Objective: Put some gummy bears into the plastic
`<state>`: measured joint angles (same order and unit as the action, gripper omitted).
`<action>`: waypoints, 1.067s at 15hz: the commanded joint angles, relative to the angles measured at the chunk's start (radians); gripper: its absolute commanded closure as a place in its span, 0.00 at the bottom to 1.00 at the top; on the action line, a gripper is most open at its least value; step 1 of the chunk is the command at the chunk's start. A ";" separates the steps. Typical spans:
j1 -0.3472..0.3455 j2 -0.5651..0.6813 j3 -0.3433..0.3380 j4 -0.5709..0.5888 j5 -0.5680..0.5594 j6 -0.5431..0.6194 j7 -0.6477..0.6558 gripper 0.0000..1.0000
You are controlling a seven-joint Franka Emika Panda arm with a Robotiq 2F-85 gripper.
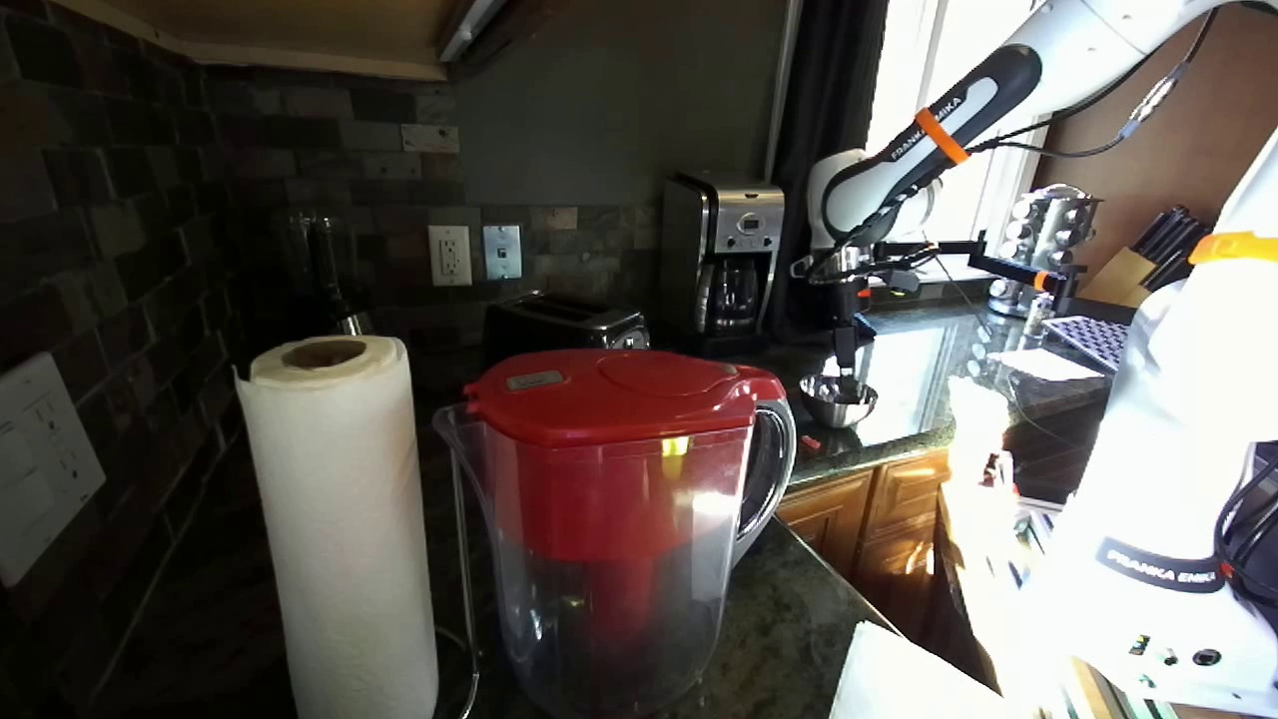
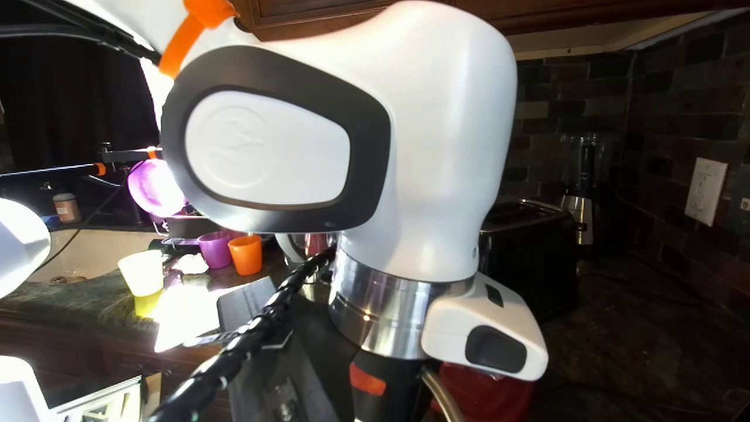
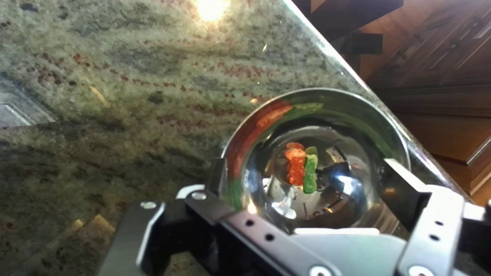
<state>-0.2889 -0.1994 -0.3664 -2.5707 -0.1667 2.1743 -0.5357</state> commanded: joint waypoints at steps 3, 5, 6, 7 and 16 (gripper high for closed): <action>0.021 -0.136 0.052 -0.074 0.052 0.006 0.152 0.00; 0.028 -0.205 0.101 -0.123 0.048 0.029 0.294 0.00; 0.030 -0.235 0.129 -0.143 0.046 0.034 0.374 0.00; 0.024 -0.261 0.165 -0.161 0.043 0.034 0.457 0.00; 0.013 -0.251 0.423 -0.180 0.023 0.141 1.117 0.00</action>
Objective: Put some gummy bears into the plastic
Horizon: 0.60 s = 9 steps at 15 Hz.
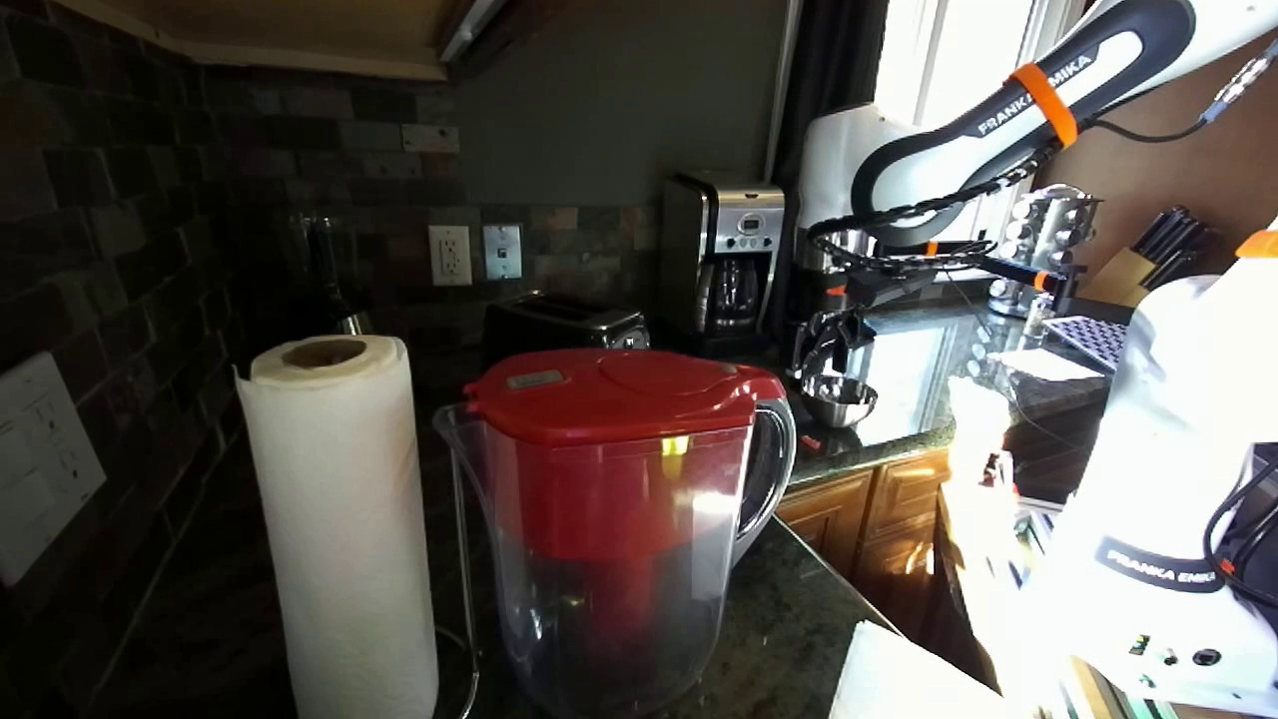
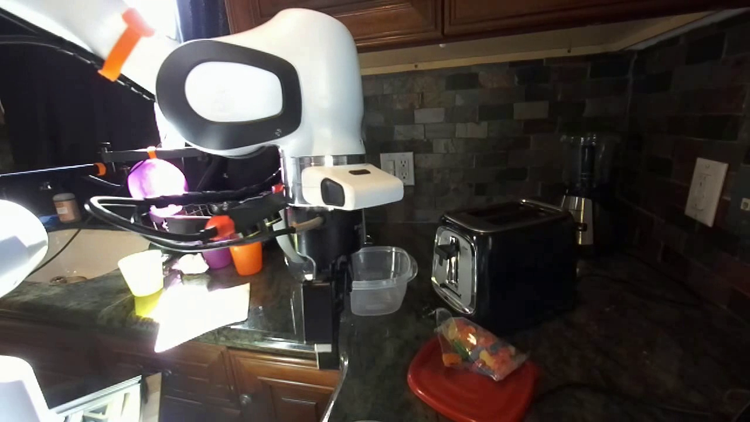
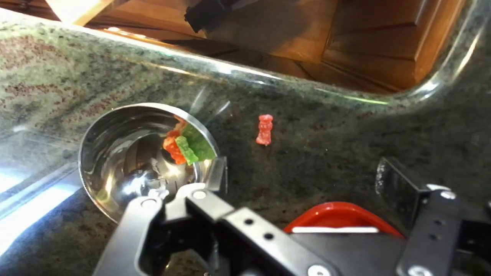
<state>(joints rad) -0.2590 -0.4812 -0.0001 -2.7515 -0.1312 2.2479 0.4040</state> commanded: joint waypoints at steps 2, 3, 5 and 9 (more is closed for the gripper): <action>-0.026 0.056 0.098 0.002 -0.030 0.084 0.288 0.00; -0.025 0.065 0.112 0.002 -0.041 0.083 0.336 0.00; -0.036 0.084 0.134 0.002 -0.088 0.075 0.436 0.00; -0.043 0.137 0.121 0.002 -0.216 0.073 0.544 0.00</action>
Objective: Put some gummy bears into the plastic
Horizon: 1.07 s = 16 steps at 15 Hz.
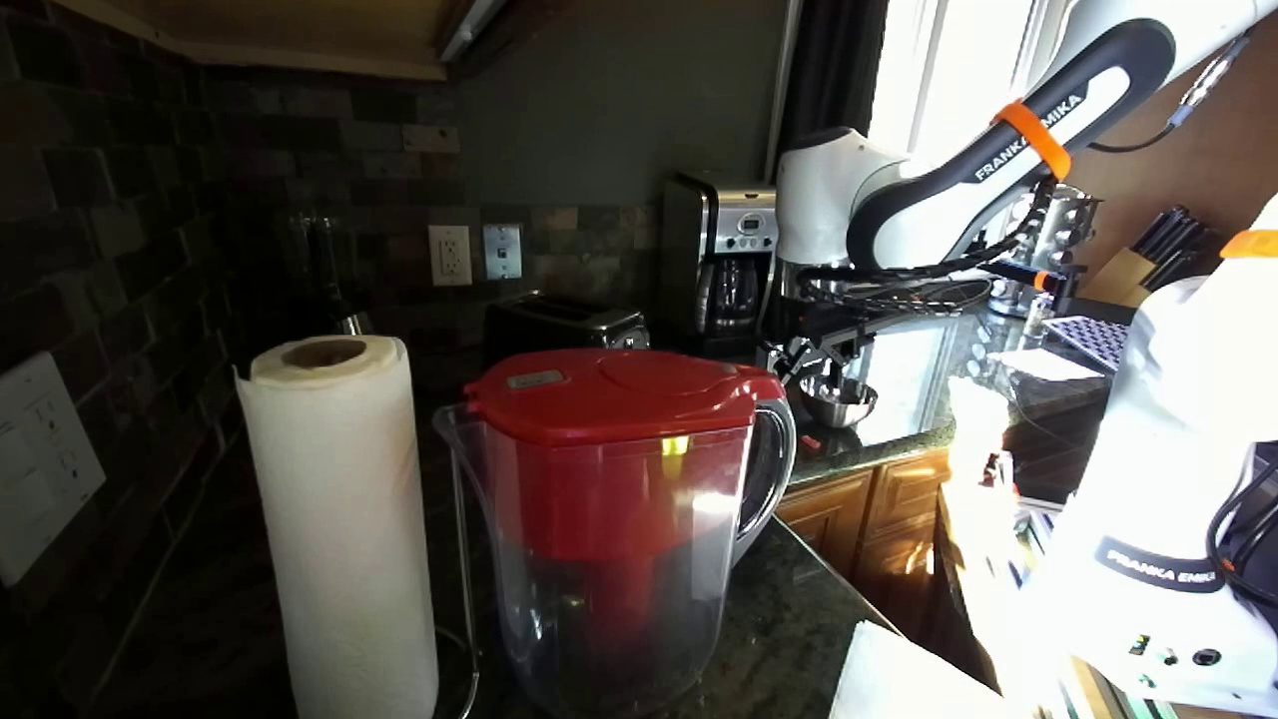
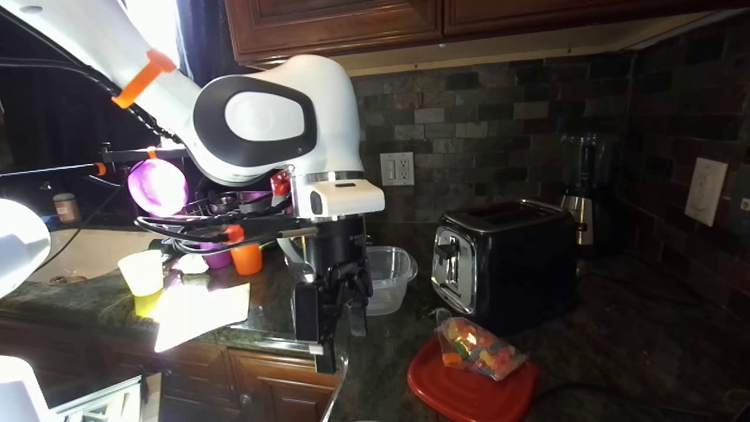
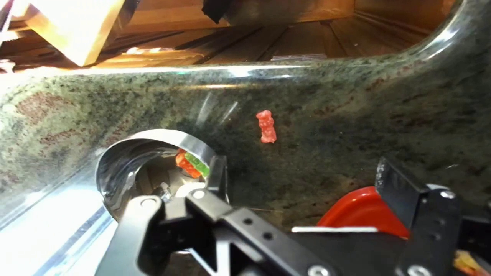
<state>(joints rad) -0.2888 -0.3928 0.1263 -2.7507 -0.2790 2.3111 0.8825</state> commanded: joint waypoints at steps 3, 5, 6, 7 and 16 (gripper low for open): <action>0.001 0.097 -0.039 0.001 -0.071 0.015 0.075 0.00; 0.008 0.123 -0.062 0.001 -0.055 0.026 0.068 0.00; 0.010 0.133 -0.075 0.001 -0.049 0.029 0.060 0.00; 0.011 0.145 -0.089 0.001 -0.047 0.043 0.049 0.00; 0.026 0.231 -0.162 0.001 -0.012 0.160 0.021 0.00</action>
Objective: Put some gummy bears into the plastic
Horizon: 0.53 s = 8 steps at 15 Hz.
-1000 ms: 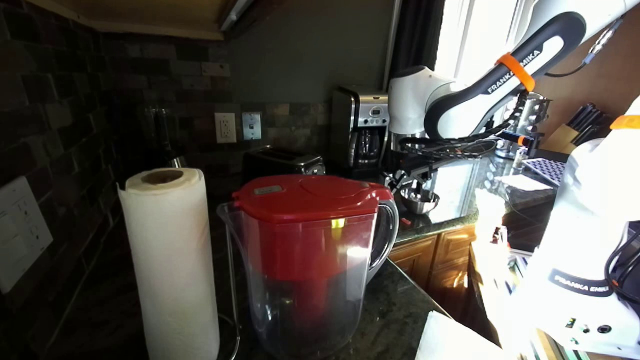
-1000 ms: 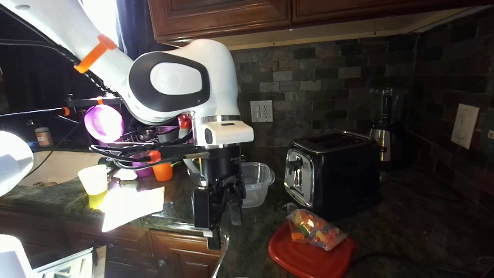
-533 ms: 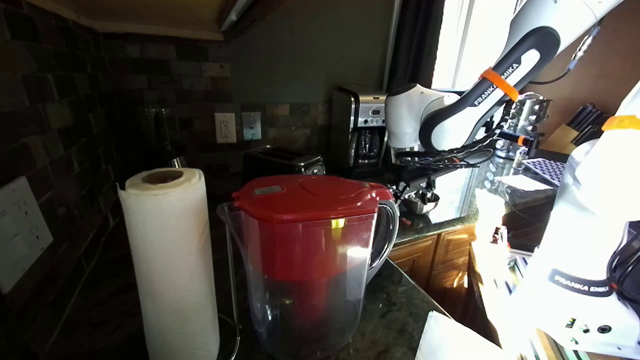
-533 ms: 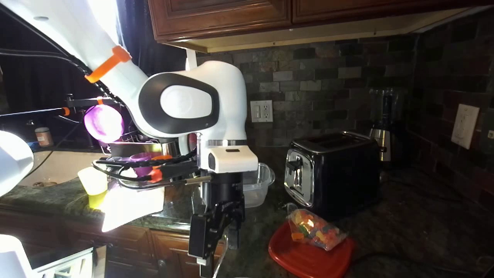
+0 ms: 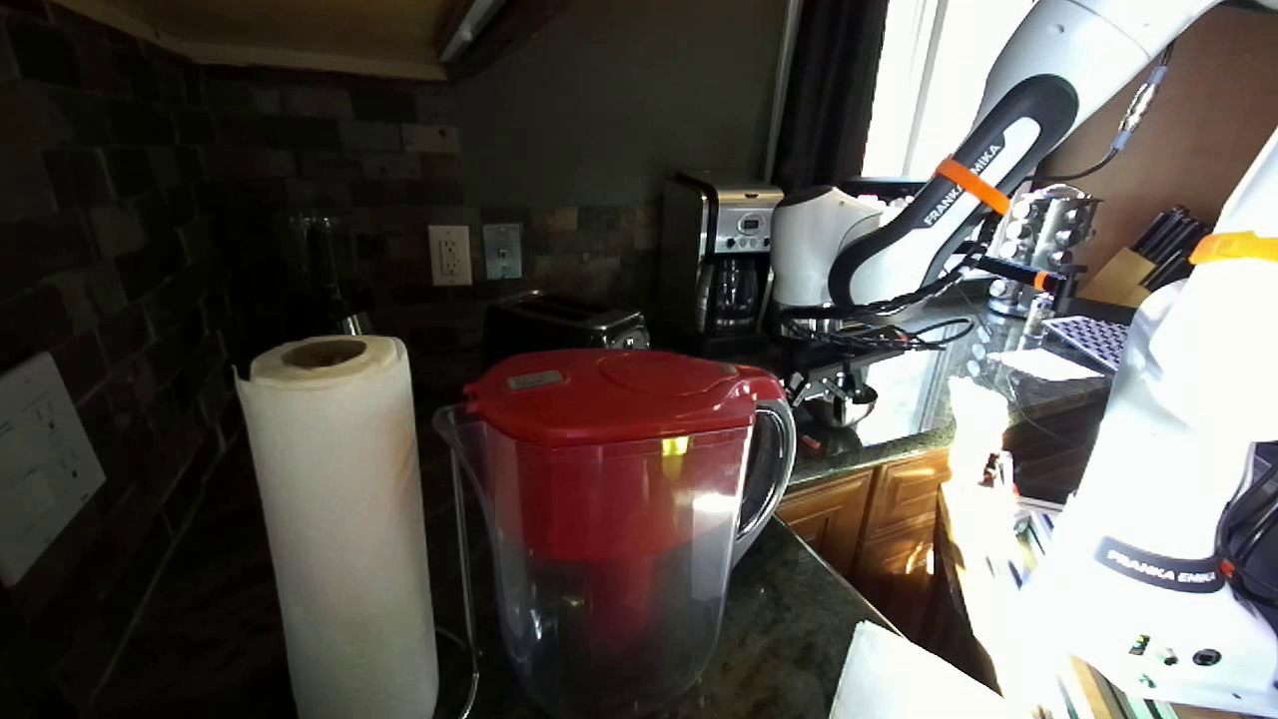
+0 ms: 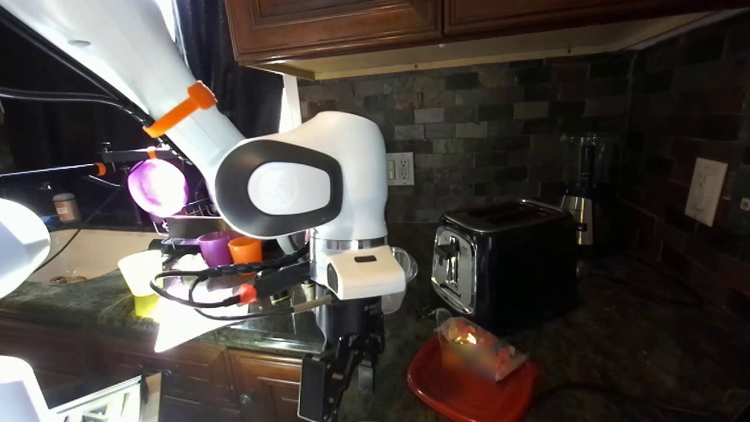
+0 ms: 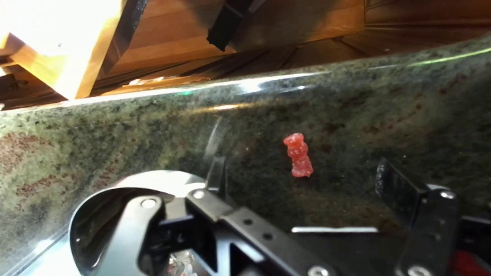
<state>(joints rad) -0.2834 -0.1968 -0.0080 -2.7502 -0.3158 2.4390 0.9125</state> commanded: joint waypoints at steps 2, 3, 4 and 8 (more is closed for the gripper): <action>0.021 0.049 -0.033 0.001 0.017 0.043 -0.003 0.00; 0.023 0.053 -0.037 0.002 0.017 0.045 -0.002 0.00; 0.023 0.057 -0.039 0.002 0.012 0.049 0.003 0.01; 0.026 0.068 -0.047 0.003 0.014 0.072 0.004 0.39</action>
<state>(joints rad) -0.2756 -0.1495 -0.0315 -2.7478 -0.3117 2.4753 0.9129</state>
